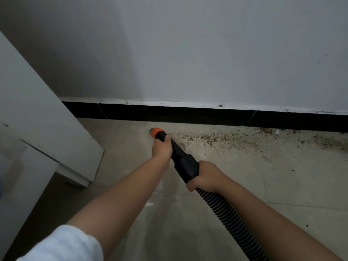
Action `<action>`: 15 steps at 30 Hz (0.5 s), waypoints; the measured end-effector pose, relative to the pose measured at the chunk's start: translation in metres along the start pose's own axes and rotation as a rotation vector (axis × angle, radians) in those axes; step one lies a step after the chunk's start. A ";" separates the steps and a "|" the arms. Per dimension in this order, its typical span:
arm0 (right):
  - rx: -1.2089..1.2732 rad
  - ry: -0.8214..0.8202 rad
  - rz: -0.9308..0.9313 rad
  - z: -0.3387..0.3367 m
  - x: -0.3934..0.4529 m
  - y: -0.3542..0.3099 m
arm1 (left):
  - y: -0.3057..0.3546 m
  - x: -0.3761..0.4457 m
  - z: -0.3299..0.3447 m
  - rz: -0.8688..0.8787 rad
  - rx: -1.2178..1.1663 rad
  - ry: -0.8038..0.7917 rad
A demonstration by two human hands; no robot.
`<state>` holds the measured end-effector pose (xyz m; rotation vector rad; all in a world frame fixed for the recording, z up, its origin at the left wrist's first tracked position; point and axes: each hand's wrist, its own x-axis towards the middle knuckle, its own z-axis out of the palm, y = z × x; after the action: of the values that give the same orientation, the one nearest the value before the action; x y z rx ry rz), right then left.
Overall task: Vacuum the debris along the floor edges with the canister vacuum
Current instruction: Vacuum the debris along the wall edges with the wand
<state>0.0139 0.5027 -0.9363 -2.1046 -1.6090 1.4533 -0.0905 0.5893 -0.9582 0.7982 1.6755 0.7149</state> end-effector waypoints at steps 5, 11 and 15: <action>-0.025 -0.071 -0.051 0.002 -0.006 -0.006 | -0.013 -0.009 -0.012 0.013 -0.022 0.112; -0.020 -0.043 -0.108 0.018 -0.019 -0.003 | -0.026 -0.027 -0.024 0.156 -0.049 0.182; -0.008 -0.078 -0.108 0.029 -0.013 -0.013 | -0.027 -0.025 -0.037 0.141 -0.086 0.213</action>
<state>-0.0163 0.4857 -0.9362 -1.9544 -1.7297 1.5142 -0.1263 0.5511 -0.9577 0.8069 1.7769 0.9928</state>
